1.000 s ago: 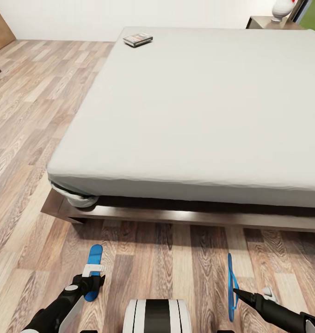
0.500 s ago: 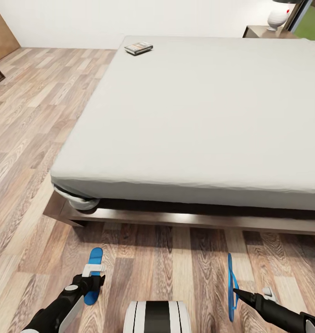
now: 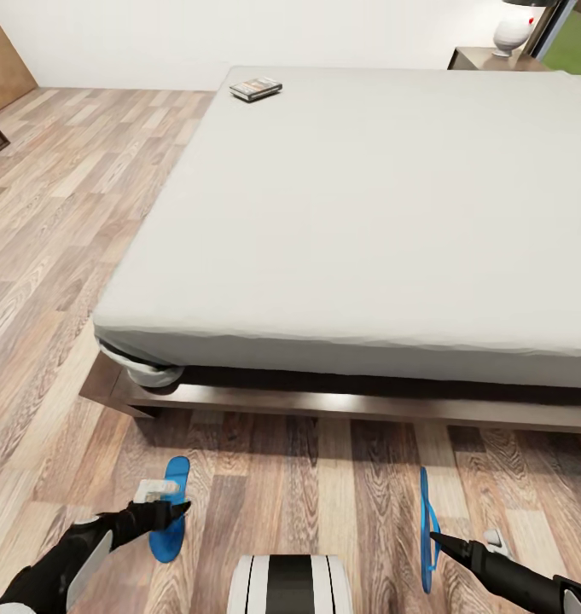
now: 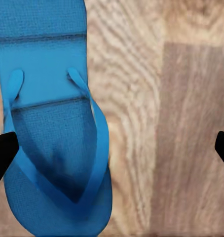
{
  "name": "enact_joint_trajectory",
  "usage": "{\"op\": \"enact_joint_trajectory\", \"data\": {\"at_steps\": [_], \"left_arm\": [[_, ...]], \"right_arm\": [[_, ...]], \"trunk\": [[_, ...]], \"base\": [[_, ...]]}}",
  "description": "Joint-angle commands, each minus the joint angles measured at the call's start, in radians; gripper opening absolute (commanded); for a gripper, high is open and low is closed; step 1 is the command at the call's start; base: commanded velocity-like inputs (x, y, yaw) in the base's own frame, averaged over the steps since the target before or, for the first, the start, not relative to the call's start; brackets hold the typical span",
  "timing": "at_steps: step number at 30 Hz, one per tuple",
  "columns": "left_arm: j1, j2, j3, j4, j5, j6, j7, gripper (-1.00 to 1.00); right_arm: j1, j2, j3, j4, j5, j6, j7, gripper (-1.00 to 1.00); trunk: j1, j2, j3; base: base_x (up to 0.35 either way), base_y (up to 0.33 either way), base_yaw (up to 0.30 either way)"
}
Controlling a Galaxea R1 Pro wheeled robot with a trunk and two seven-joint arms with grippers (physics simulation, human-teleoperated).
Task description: In the bedroom, move the book from the bed onto either nightstand, and place the two sandals side by side next to the bed.
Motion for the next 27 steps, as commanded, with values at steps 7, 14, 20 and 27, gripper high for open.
{"op": "enact_joint_trajectory", "data": {"at_steps": [7, 14, 20, 27], "left_arm": [[0.008, 0.102, 0.178, -0.008, 0.013, 0.049, -0.43, 1.0], [0.015, 0.113, 0.257, 0.18, 0.012, -0.016, -0.546, 1.0], [0.015, 0.097, 0.259, 0.188, 0.012, -0.025, -0.546, 1.0], [0.015, 0.096, 0.259, 0.188, 0.012, -0.025, -0.546, 1.0]], "right_arm": [[0.0, 0.001, -0.002, 0.0, -0.002, 0.006, -0.004, -1.0], [0.0, -0.002, -0.003, -0.001, 0.0, -0.003, -0.013, -1.0], [0.0, -0.004, -0.002, -0.054, 0.005, -0.117, -0.061, -1.0], [0.0, -0.002, 0.001, -0.118, 0.01, -0.254, -0.683, -1.0]], "trunk": [[0.0, 0.0, -0.001], [0.0, 0.0, -0.001], [0.0, 0.0, -0.001], [0.0, 0.0, -0.001]], "base": [[0.0, 0.0, 0.0], [0.0, 0.0, 0.0], [0.0, 0.0, 0.0], [0.0, 0.0, 0.0]]}}
